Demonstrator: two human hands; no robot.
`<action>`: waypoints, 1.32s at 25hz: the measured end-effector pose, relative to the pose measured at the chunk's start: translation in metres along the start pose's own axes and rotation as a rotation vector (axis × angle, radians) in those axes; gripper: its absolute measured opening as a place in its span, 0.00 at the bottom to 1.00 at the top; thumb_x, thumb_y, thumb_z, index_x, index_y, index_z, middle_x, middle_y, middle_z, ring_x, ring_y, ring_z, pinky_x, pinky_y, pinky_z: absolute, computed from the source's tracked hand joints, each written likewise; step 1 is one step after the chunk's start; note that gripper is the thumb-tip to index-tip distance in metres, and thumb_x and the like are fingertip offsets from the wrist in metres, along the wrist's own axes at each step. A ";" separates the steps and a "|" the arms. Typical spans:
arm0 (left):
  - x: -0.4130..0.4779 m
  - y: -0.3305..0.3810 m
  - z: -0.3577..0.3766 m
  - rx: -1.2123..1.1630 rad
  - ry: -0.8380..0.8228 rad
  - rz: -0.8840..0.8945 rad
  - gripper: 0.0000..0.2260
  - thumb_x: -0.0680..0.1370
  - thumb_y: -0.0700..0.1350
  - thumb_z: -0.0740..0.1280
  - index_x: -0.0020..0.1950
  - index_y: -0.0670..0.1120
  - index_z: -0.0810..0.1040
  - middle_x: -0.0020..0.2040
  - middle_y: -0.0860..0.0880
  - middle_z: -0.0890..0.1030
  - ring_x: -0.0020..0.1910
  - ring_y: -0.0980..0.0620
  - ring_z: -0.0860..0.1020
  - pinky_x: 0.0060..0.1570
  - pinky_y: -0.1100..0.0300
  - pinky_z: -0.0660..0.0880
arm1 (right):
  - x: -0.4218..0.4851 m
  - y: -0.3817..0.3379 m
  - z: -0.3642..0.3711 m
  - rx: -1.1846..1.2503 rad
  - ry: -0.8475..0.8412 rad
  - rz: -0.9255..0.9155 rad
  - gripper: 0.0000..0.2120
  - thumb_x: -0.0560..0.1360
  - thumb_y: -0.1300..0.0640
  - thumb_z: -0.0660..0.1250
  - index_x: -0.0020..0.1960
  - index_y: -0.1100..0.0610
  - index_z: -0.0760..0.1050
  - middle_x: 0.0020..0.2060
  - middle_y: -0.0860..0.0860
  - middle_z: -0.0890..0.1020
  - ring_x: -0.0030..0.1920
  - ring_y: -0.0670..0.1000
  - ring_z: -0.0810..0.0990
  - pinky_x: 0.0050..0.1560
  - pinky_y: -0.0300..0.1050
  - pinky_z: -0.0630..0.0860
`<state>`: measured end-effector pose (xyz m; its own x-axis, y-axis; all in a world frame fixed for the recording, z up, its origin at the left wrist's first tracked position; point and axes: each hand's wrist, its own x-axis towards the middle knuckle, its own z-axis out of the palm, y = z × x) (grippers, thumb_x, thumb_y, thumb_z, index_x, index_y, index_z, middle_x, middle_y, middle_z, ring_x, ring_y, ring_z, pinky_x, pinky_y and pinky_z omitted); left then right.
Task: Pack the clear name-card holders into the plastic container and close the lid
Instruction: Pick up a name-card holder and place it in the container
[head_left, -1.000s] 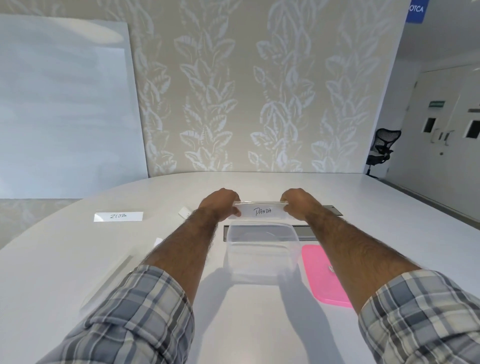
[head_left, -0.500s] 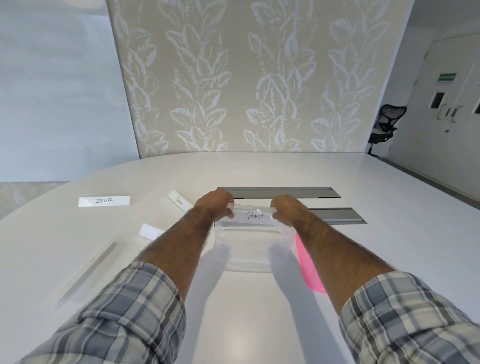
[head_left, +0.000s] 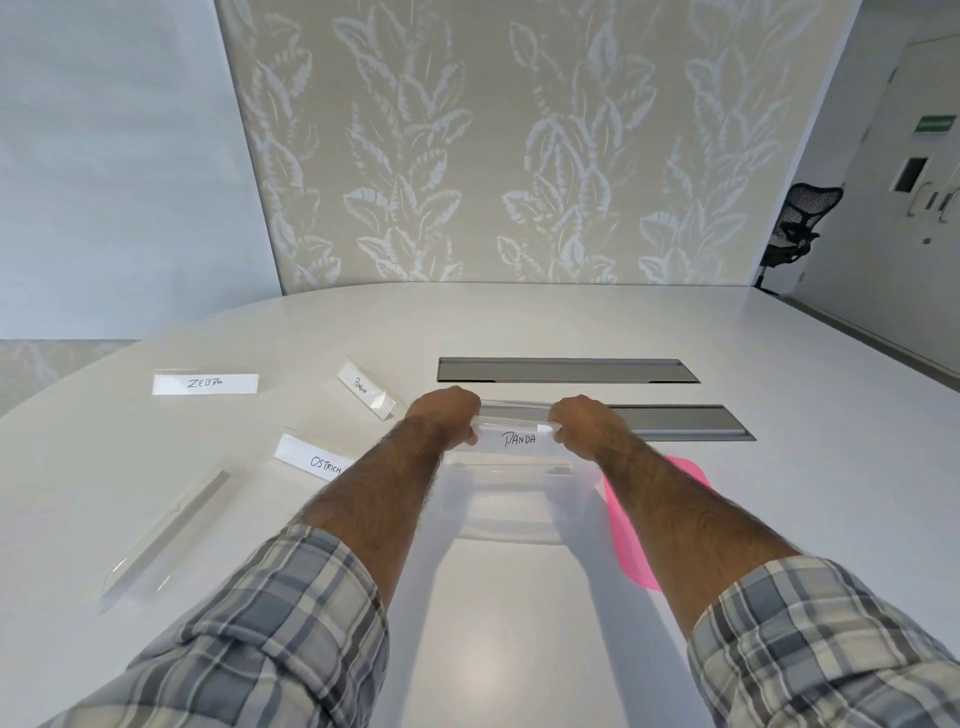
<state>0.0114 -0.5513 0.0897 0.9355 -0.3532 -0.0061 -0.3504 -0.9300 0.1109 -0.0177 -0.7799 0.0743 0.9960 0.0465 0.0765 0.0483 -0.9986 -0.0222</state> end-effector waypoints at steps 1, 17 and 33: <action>0.001 0.003 0.001 0.033 -0.014 0.004 0.13 0.76 0.42 0.71 0.60 0.46 0.79 0.60 0.47 0.80 0.58 0.43 0.79 0.51 0.55 0.74 | 0.000 0.000 0.001 -0.027 -0.007 -0.006 0.14 0.77 0.60 0.64 0.61 0.55 0.78 0.59 0.53 0.80 0.59 0.57 0.79 0.53 0.46 0.74; 0.020 0.021 0.029 0.282 -0.126 0.013 0.13 0.74 0.37 0.73 0.58 0.39 0.80 0.59 0.41 0.81 0.57 0.39 0.81 0.48 0.53 0.75 | 0.011 -0.008 0.022 -0.309 -0.084 -0.172 0.11 0.77 0.66 0.61 0.57 0.60 0.78 0.56 0.57 0.82 0.57 0.60 0.81 0.55 0.51 0.78; 0.025 0.018 0.045 0.385 -0.133 0.030 0.12 0.75 0.32 0.65 0.57 0.39 0.80 0.57 0.43 0.82 0.55 0.40 0.82 0.45 0.53 0.76 | 0.019 -0.017 0.023 -0.314 -0.144 -0.168 0.14 0.75 0.70 0.59 0.56 0.62 0.78 0.52 0.57 0.83 0.53 0.59 0.83 0.45 0.48 0.75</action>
<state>0.0267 -0.5812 0.0471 0.9194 -0.3677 -0.1395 -0.3925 -0.8802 -0.2666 0.0024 -0.7616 0.0530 0.9777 0.1909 -0.0880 0.2084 -0.9349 0.2873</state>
